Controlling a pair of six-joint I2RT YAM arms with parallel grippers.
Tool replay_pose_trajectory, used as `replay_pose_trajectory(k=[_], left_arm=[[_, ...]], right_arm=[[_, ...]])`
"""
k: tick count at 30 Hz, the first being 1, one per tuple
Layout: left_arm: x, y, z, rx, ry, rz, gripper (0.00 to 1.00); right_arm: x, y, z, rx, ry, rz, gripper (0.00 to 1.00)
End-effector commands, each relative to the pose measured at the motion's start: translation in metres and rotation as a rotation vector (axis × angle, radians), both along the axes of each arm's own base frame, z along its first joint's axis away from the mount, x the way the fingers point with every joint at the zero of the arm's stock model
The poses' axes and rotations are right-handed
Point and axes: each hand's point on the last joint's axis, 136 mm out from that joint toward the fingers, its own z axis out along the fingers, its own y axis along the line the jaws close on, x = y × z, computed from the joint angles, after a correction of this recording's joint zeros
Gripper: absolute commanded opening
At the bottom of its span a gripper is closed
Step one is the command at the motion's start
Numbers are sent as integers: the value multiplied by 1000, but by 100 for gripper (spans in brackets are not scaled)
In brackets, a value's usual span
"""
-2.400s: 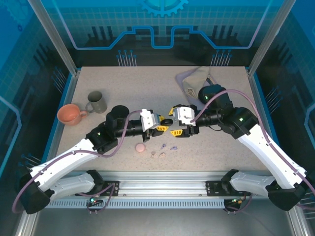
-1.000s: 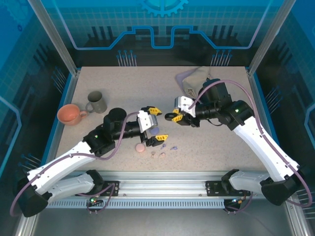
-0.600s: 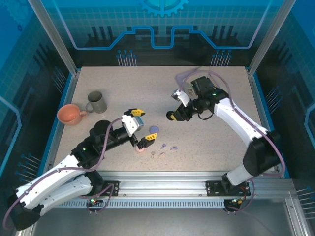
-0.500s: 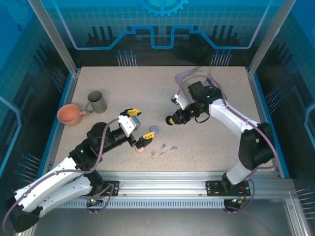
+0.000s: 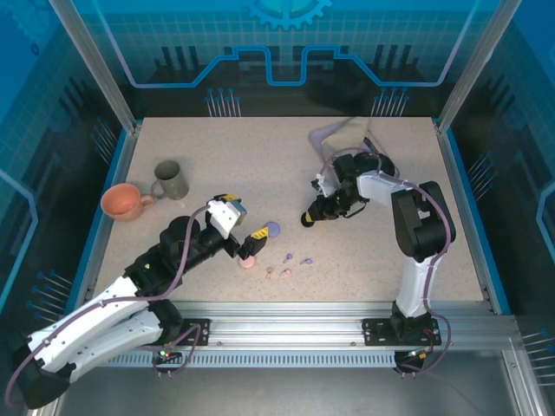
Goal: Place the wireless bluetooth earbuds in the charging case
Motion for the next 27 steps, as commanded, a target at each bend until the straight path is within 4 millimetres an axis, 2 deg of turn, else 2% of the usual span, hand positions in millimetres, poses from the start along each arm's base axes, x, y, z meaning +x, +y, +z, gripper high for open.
replay_pose_trajectory(k=[1,6,11,15,19,22,27], left_arm=[[1,1,-2,-3,14,16,99],[4,1,-5,5,14,23,99],[11,0,-11,2,41,51,99],[20,7,-10,-53,90,108,99],[35,28,-14,-150,170,217,99],[47,55,-23,-235,256,339,99],[56,94,-40,-334,354,508,99]], right_arm=[[6,-11,-4,1,58,-44,9],[10,-26,-5,-41,42,-76,25],[17,-39,9,-97,-21,-91,43],[24,-49,22,-138,-64,-110,55],[29,-54,42,-175,-116,-116,59],[24,-45,60,-194,-163,-109,63],[6,1,78,-231,-312,31,81]])
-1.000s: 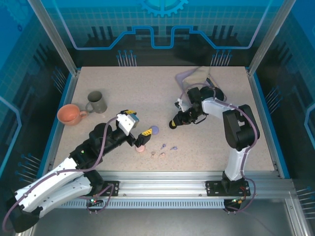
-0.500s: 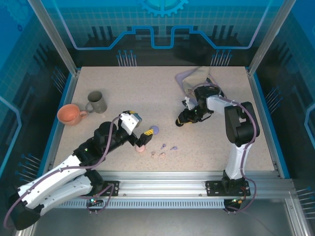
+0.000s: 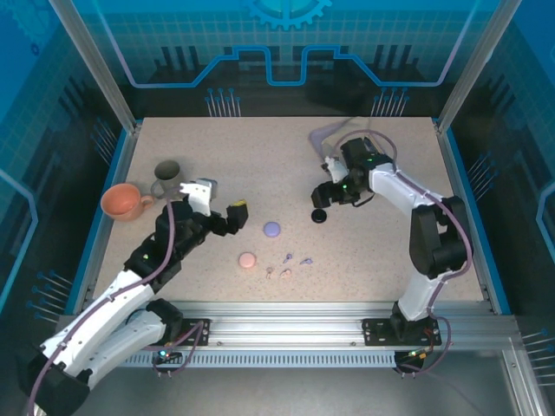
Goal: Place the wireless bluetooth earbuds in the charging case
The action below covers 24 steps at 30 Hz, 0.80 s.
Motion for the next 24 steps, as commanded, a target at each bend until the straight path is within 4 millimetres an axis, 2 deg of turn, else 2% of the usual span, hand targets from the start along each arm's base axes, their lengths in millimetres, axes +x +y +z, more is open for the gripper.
replay_pose_trajectory(k=[1,4,7,10,16,19,24], left_arm=[[0,24,-19,-108,105,126,99],[1,43,-26,-156,160,203,99],[0,58,-33,-183,211,265,99],[-3,67,-37,-194,231,306,99],[-8,80,-40,-192,231,361,99],[-12,85,-39,-187,221,381,99],[-18,91,-36,-187,202,403,99]], right_arm=[[-14,35,13,-60,-97,117,85],[-23,58,8,-122,-94,178,93],[-33,75,-1,-150,-21,123,99],[-39,97,-5,-117,0,11,100],[-53,134,-31,-175,71,-126,100],[-54,135,-45,-253,82,-189,100],[-56,144,-59,-257,125,-237,100]])
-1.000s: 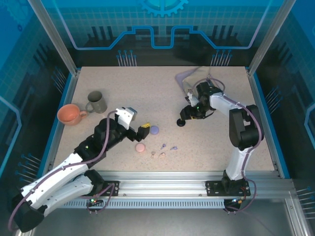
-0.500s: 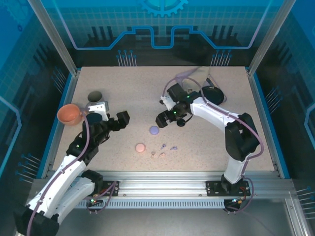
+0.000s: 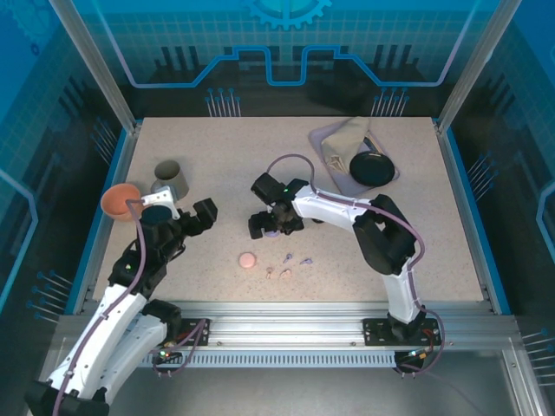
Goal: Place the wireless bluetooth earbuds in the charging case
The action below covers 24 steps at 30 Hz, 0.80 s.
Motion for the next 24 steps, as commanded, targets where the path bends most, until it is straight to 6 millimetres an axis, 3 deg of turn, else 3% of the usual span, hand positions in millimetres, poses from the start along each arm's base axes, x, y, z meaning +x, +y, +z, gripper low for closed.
replay_pose_trajectory(k=[1,6,15,24], left_arm=[[-5,11,-7,5,18,52,99],[-6,11,-5,20,5,43,99],[-7,12,-5,33,5,42,99],[-7,13,-6,37,5,46,99]], right_arm=[[2,2,-5,-34,17,-81,100],[-1,16,-16,-45,39,-39,98],[6,32,-16,-52,9,70,90],[6,27,-13,-119,-35,197,86]])
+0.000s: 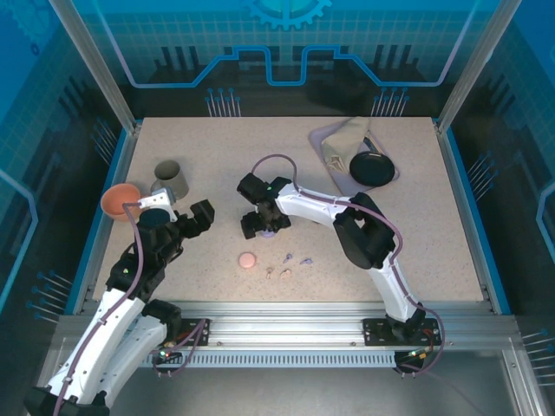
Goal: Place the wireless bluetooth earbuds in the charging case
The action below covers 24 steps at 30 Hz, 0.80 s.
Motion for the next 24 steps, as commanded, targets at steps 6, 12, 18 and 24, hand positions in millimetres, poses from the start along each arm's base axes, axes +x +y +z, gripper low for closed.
replay_pose_trajectory(k=[6,12,18,24], left_arm=[[-2,7,-7,23,12,25,99],[-3,7,-7,19,13,25,99],[-3,7,-6,21,11,25,99],[-3,8,-7,24,14,28,99]], right_arm=[[-7,-9,-1,-109,-18,160,87],[-3,-12,-7,-148,-4,102,86],[-7,-1,-15,-98,45,52,83],[-8,1,-18,-98,62,48,76]])
